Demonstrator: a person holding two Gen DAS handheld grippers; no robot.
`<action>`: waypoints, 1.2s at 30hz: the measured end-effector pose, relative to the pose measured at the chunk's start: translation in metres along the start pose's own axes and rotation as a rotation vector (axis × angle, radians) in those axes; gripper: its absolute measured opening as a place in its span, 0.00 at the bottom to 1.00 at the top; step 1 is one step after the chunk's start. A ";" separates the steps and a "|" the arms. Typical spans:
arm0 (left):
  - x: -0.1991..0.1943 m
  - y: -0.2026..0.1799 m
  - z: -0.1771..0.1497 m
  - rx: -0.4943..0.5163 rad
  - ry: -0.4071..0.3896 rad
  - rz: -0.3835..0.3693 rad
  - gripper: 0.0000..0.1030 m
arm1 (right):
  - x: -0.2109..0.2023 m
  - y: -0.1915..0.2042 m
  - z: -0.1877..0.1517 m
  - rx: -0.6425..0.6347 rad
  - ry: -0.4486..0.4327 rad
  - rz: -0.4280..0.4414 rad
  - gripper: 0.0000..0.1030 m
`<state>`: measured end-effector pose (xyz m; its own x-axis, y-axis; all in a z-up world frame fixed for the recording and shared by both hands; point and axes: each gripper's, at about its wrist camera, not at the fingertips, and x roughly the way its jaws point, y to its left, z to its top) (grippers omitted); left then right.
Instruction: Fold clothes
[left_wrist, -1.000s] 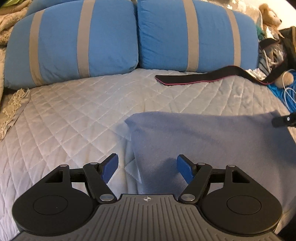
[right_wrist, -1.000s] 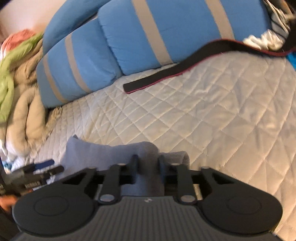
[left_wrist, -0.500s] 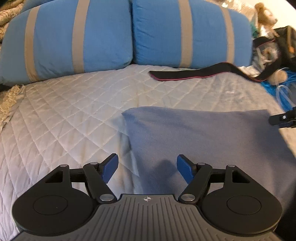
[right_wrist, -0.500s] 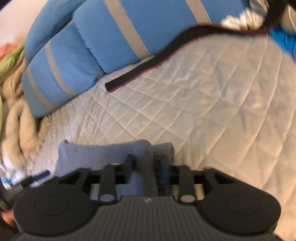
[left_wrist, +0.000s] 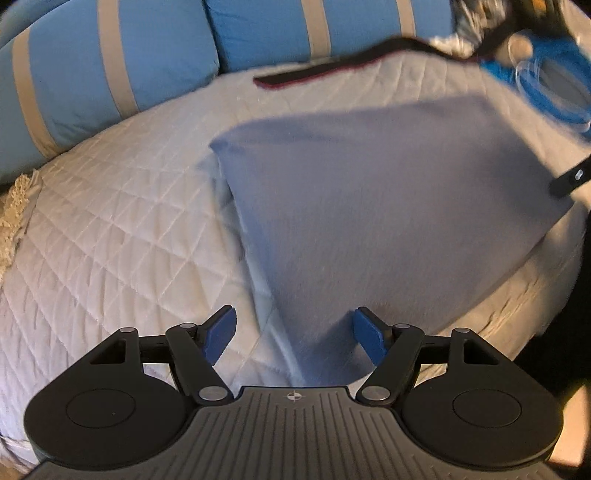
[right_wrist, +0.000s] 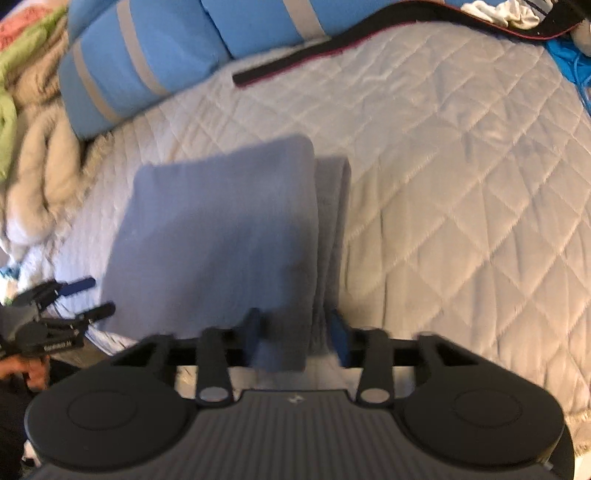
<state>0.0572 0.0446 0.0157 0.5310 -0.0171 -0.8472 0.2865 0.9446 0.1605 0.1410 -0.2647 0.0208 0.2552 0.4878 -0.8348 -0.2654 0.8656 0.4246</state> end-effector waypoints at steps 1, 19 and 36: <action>0.002 -0.001 -0.001 0.011 0.011 0.012 0.69 | 0.002 0.000 -0.002 0.007 0.009 0.000 0.20; -0.025 0.031 0.037 -0.070 -0.184 0.030 0.72 | -0.031 0.059 0.003 -0.431 -0.345 -0.162 0.40; 0.083 0.071 0.094 -0.266 -0.226 -0.108 0.71 | 0.031 0.043 0.035 -0.378 -0.398 -0.208 0.15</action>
